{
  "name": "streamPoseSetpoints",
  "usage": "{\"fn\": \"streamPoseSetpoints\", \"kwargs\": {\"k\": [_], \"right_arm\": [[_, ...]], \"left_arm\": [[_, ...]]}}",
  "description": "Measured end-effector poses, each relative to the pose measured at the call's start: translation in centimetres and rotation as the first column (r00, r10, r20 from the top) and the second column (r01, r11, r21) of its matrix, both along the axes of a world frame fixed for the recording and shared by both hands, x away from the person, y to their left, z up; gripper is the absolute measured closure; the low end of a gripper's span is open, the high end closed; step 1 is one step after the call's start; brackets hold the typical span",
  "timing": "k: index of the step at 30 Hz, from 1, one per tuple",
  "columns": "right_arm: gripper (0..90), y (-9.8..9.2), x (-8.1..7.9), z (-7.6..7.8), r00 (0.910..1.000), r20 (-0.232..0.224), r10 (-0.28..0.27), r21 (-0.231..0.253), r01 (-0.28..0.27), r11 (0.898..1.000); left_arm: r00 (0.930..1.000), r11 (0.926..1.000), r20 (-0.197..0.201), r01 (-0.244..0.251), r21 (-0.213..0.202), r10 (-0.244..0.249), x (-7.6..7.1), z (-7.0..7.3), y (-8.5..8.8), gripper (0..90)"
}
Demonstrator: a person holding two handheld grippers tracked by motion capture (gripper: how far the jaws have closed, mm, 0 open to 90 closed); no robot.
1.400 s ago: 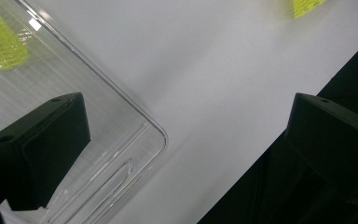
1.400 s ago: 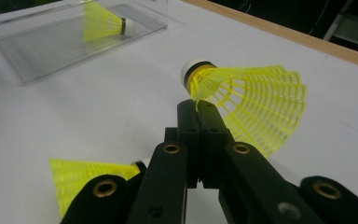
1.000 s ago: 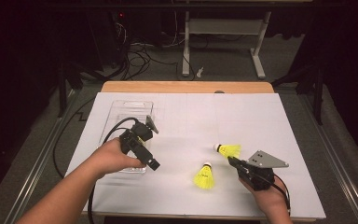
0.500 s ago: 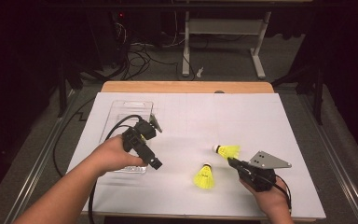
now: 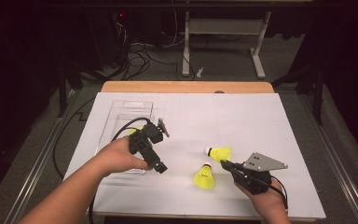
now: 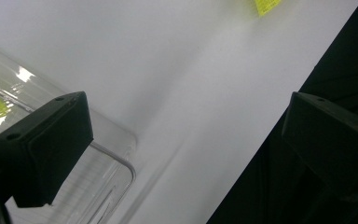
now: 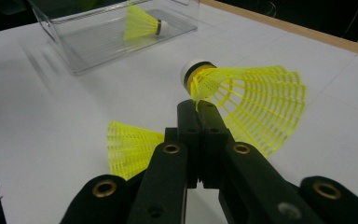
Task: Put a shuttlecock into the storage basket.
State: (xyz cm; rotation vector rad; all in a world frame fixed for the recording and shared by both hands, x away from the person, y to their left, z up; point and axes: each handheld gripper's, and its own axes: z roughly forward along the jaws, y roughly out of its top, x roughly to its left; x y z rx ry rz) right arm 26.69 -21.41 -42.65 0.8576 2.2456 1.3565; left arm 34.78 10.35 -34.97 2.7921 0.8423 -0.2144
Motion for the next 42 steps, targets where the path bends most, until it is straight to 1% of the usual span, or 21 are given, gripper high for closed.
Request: {"fn": "streamPoseSetpoints", "kwargs": {"k": [4,7,8,9,12,14,17,19,27,31,36,38,41,42], "right_arm": [[90.0,0.5,-0.1,0.1,0.9997,-0.002,0.024,0.006,-0.024,1.000],[90.0,1.0,-0.3,0.3,0.9989,-0.003,0.047,0.016,-0.047,0.999],[90.0,1.1,-0.4,0.3,0.9987,-0.004,0.050,0.016,-0.050,0.999],[90.0,1.3,-0.4,0.4,0.9983,-0.001,0.058,0.013,-0.058,0.998],[90.0,1.8,-0.6,0.4,0.9972,0.000,0.074,0.009,-0.074,0.997],[90.0,2.1,-0.7,0.4,0.9962,0.000,0.087,0.011,-0.087,0.996],[90.0,2.5,-0.8,0.3,0.9950,-0.007,0.100,0.016,-0.100,0.995],[90.0,2.8,-0.9,0.3,0.9937,-0.005,0.112,0.013,-0.112,0.994],[90.0,3.9,-1.1,0.2,0.9887,-0.010,0.150,0.013,-0.150,0.989],[90.0,4.4,-1.3,0.2,0.9864,-0.014,0.164,0.016,-0.164,0.986],[90.0,4.8,-1.5,0.2,0.9834,-0.017,0.181,0.024,-0.180,0.983],[90.0,5.1,-1.6,0.1,0.9818,-0.014,0.189,0.017,-0.189,0.982],[90.0,5.4,-1.7,0.1,0.9798,-0.016,0.199,0.021,-0.199,0.980],[90.0,5.5,-1.7,0.1,0.9789,-0.015,0.204,0.020,-0.203,0.979]], "left_arm": [[0.9998,0.9998,0.004,0.018,0.008,-0.018,-0.1,-0.1,-0.3,3.3],[0.9993,0.9993,0.008,0.037,0.004,-0.037,-0.2,-0.2,-0.5,4.8],[0.9990,0.9990,0.005,0.044,0.006,-0.044,-0.2,-0.2,-0.6,5.1],[0.9987,0.9987,0.012,0.050,0.006,-0.050,-0.2,-0.2,-0.7,5.7],[0.9978,0.9979,0.012,0.066,0.000,-0.066,-0.3,-0.3,-0.9,8.2],[0.9971,0.9972,0.015,0.074,0.008,-0.074,-0.4,-0.3,-1.1,8.3],[0.9960,0.9962,0.020,0.087,0.005,-0.087,-0.5,-0.4,-1.3,8.7],[0.9950,0.9952,0.024,0.097,0.016,-0.097,-0.6,-0.5,-1.4,8.8],[0.9921,0.9925,0.035,0.120,0.025,-0.121,-0.8,-0.8,-1.7,10.0],[0.9902,0.9909,0.039,0.134,0.018,-0.134,-1.0,-1.0,-1.9,10.7],[0.9876,0.9883,0.038,0.151,0.020,-0.152,-1.1,-1.1,-2.2,12.7],[0.9873,0.9880,0.039,0.154,0.017,-0.154,-1.1,-1.2,-2.3,13.5],[0.9867,0.9872,0.036,0.158,0.024,-0.159,-1.1,-1.2,-2.4,15.0],[0.9864,0.9869,0.034,0.160,0.018,-0.161,-1.2,-1.2,-2.4,15.1]]}}
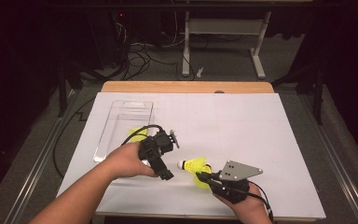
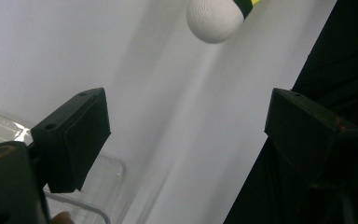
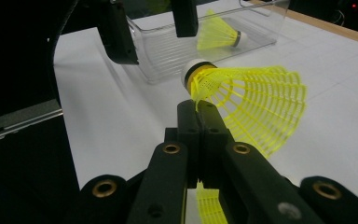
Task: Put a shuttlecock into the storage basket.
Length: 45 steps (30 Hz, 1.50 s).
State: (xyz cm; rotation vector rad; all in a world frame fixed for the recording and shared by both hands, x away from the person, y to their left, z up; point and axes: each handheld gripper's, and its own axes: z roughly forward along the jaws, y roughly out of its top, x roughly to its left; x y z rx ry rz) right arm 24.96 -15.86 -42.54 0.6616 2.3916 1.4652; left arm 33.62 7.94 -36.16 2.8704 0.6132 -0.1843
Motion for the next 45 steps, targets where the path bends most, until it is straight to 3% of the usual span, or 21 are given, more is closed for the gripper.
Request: {"fn": "streamPoseSetpoints", "kwargs": {"k": [14,28,45], "right_arm": [[90.0,1.4,-0.2,-0.1,0.9991,-0.002,0.042,0.008,-0.042,0.999],[90.0,1.9,-0.3,-0.1,0.9979,-0.014,0.063,0.029,-0.063,0.998],[90.0,2.0,-0.2,0.0,0.9979,-0.016,0.063,0.029,-0.063,0.998]], "left_arm": [[0.9992,0.9991,-0.004,0.040,0.012,-0.040,-0.3,-0.3,-0.7,17.4],[0.9974,0.9972,0.000,0.072,-0.020,-0.072,-0.5,0.1,-0.9,36.0],[0.9955,0.9955,0.007,0.094,-0.004,-0.094,-0.6,-0.4,-1.5,48.0]]}}
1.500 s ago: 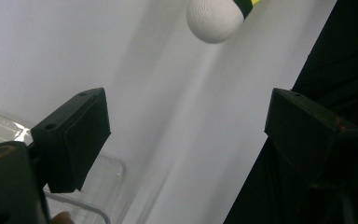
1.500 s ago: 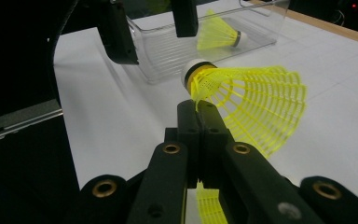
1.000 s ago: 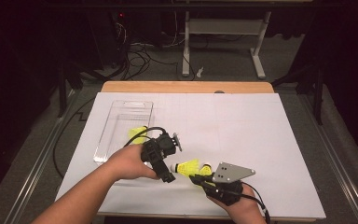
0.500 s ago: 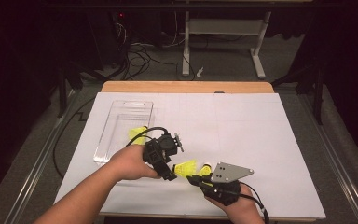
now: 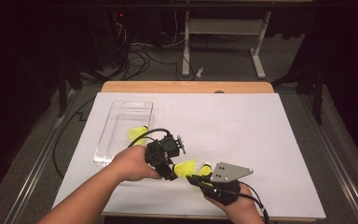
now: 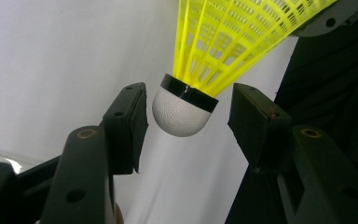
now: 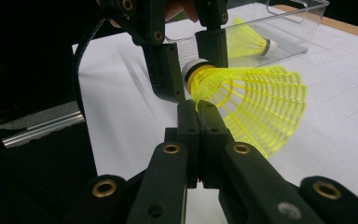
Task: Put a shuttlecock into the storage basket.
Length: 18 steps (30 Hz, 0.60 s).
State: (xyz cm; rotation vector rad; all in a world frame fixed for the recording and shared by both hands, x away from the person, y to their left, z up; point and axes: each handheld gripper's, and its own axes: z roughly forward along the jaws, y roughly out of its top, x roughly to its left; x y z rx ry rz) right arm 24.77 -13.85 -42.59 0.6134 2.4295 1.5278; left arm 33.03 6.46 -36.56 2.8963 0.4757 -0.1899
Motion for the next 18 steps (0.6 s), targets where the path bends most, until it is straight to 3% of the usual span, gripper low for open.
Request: {"fn": "streamPoseSetpoints", "kwargs": {"k": [18], "right_arm": [[90.0,0.04,0.12,-0.09,1.0000,0.006,-0.006,-0.009,0.006,1.000]], "left_arm": [[0.9997,0.9999,0.024,-0.005,0.014,0.004,-0.07,-0.10,0.02,60.3]]}}
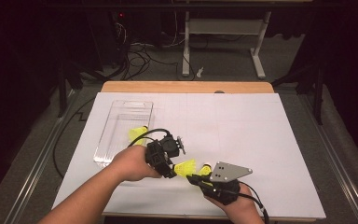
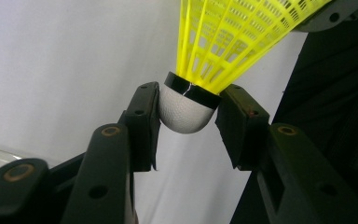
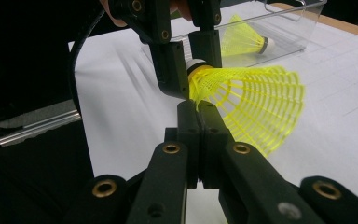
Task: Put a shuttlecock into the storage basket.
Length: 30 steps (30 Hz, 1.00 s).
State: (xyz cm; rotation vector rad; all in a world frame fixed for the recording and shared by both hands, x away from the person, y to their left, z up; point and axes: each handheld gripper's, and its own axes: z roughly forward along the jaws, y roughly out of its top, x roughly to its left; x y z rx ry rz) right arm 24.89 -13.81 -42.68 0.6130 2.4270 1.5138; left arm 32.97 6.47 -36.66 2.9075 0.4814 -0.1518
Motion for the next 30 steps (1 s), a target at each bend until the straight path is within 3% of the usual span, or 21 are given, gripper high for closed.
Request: {"fn": "streamPoseSetpoints", "kwargs": {"k": [15,24,30], "right_arm": [[89.2,0.06,-0.04,-0.07,0.9998,0.016,-0.008,-0.009,0.008,1.000],[72.4,0.07,0.02,-0.10,0.9998,0.019,-0.005,-0.011,0.006,1.000],[66.4,-0.22,0.12,-0.11,0.9999,0.011,-0.013,-0.005,0.013,1.000]], "left_arm": [[0.9997,0.9999,0.021,0.010,0.003,-0.010,-0.14,-0.02,0.04,62.0],[0.9998,1.0000,0.021,0.003,-0.004,-0.003,-0.05,-0.01,0.16,62.1],[0.9997,0.9999,0.016,-0.016,-0.006,0.016,0.09,0.04,0.52,62.1]]}}
